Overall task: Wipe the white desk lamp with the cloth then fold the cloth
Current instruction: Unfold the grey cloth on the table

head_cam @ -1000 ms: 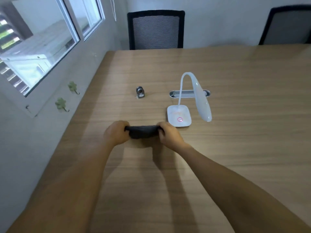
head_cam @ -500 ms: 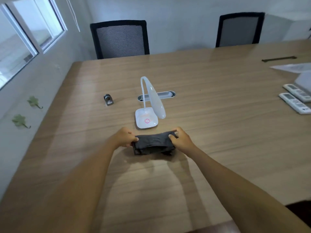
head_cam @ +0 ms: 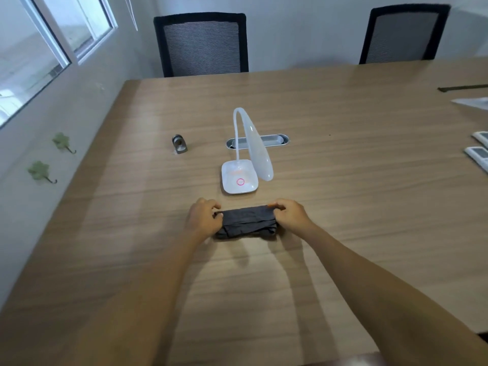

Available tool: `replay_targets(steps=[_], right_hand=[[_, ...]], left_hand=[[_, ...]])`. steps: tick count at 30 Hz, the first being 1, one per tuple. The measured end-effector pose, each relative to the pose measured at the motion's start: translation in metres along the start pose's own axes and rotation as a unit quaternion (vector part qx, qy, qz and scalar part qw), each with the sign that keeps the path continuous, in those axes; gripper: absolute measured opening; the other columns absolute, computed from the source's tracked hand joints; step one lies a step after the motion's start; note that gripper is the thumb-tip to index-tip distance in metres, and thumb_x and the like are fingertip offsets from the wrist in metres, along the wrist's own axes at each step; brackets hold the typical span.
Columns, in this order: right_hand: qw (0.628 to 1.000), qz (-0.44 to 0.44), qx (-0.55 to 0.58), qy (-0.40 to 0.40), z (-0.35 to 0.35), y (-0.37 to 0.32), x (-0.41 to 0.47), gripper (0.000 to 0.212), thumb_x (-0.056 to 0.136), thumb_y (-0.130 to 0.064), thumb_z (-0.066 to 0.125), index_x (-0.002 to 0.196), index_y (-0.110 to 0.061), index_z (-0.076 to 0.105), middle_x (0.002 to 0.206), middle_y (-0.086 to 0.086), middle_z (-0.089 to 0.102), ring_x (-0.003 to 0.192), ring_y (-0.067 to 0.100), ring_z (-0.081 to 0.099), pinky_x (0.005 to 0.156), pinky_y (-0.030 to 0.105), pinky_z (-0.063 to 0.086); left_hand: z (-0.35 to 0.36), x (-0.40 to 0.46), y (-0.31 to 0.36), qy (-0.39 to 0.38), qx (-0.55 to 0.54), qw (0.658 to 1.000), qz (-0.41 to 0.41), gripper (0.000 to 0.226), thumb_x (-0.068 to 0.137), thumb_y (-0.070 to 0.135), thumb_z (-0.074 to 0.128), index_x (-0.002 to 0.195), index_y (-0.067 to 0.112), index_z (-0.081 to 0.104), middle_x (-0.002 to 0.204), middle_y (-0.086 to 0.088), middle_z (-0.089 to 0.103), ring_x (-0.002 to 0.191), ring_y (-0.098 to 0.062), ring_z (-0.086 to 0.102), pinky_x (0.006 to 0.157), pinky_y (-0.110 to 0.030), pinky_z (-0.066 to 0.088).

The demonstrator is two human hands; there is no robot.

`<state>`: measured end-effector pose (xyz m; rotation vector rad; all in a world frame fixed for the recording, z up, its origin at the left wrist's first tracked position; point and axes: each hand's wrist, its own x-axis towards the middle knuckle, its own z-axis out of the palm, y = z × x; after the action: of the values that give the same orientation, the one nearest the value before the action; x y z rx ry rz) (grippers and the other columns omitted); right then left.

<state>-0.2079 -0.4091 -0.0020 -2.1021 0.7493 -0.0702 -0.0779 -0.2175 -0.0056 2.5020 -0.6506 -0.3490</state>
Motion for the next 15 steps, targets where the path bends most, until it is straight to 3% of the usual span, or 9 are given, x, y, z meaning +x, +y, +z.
replay_targets(steps=[2, 4, 6, 9, 12, 15], right_hand=[[0.997, -0.031, -0.037, -0.053, -0.005, 0.003, 0.0, 0.04, 0.082, 0.001, 0.047, 0.117, -0.008, 0.065, 0.121, 0.009, 0.064, 0.108, 0.02, 0.058, 0.092, 0.022, 0.041], [0.987, -0.069, -0.11, -0.097, -0.01, 0.007, 0.001, 0.046, 0.08, 0.002, 0.051, 0.124, -0.009, 0.059, 0.126, 0.014, 0.059, 0.117, 0.028, 0.055, 0.095, 0.026, 0.04], [0.972, -0.088, -0.189, -0.11, -0.014, 0.012, 0.002, 0.05, 0.08, -0.001, 0.054, 0.129, -0.013, 0.055, 0.123, 0.017, 0.058, 0.116, 0.032, 0.052, 0.093, 0.027, 0.039], [0.968, -0.098, -0.211, -0.098, -0.014, 0.013, 0.004, 0.044, 0.082, -0.004, 0.056, 0.124, -0.014, 0.06, 0.117, 0.016, 0.063, 0.111, 0.032, 0.056, 0.088, 0.026, 0.04], [0.975, -0.099, -0.186, -0.077, -0.018, 0.007, 0.007, 0.03, 0.084, -0.006, 0.055, 0.11, -0.012, 0.07, 0.102, 0.012, 0.069, 0.096, 0.027, 0.061, 0.077, 0.022, 0.039], [0.978, -0.104, -0.168, -0.061, -0.024, -0.001, 0.01, 0.019, 0.084, -0.007, 0.054, 0.087, -0.005, 0.073, 0.076, 0.009, 0.063, 0.075, 0.023, 0.056, 0.07, 0.029, 0.043]], left_hand=[[-0.004, 0.0, -0.002, -0.033, 0.052, 0.995, 0.073, 0.03, 0.079, 0.02, 0.067, 0.107, 0.01, 0.071, 0.108, -0.015, 0.064, 0.103, -0.032, 0.061, 0.09, -0.031, 0.045], [-0.007, -0.002, -0.003, -0.089, 0.096, 0.985, 0.117, 0.043, 0.076, 0.027, 0.072, 0.115, 0.01, 0.069, 0.113, -0.013, 0.065, 0.107, -0.03, 0.059, 0.094, -0.03, 0.042], [-0.007, -0.004, -0.005, -0.125, 0.129, 0.974, 0.137, 0.061, 0.069, 0.041, 0.076, 0.121, 0.011, 0.064, 0.115, -0.01, 0.062, 0.109, -0.028, 0.056, 0.096, -0.032, 0.043], [-0.005, -0.005, -0.006, -0.141, 0.155, 0.968, 0.14, 0.079, 0.058, 0.053, 0.081, 0.124, 0.014, 0.061, 0.114, -0.006, 0.056, 0.107, -0.026, 0.051, 0.094, -0.038, 0.046], [-0.005, -0.002, -0.003, -0.127, 0.136, 0.974, 0.126, 0.061, 0.067, 0.039, 0.077, 0.121, 0.014, 0.064, 0.116, -0.007, 0.058, 0.109, -0.026, 0.053, 0.093, -0.039, 0.047], [-0.009, 0.004, -0.001, -0.113, 0.115, 0.98, 0.12, 0.037, 0.077, 0.019, 0.065, 0.113, 0.014, 0.07, 0.115, -0.009, 0.066, 0.109, -0.027, 0.059, 0.092, -0.03, 0.047]])
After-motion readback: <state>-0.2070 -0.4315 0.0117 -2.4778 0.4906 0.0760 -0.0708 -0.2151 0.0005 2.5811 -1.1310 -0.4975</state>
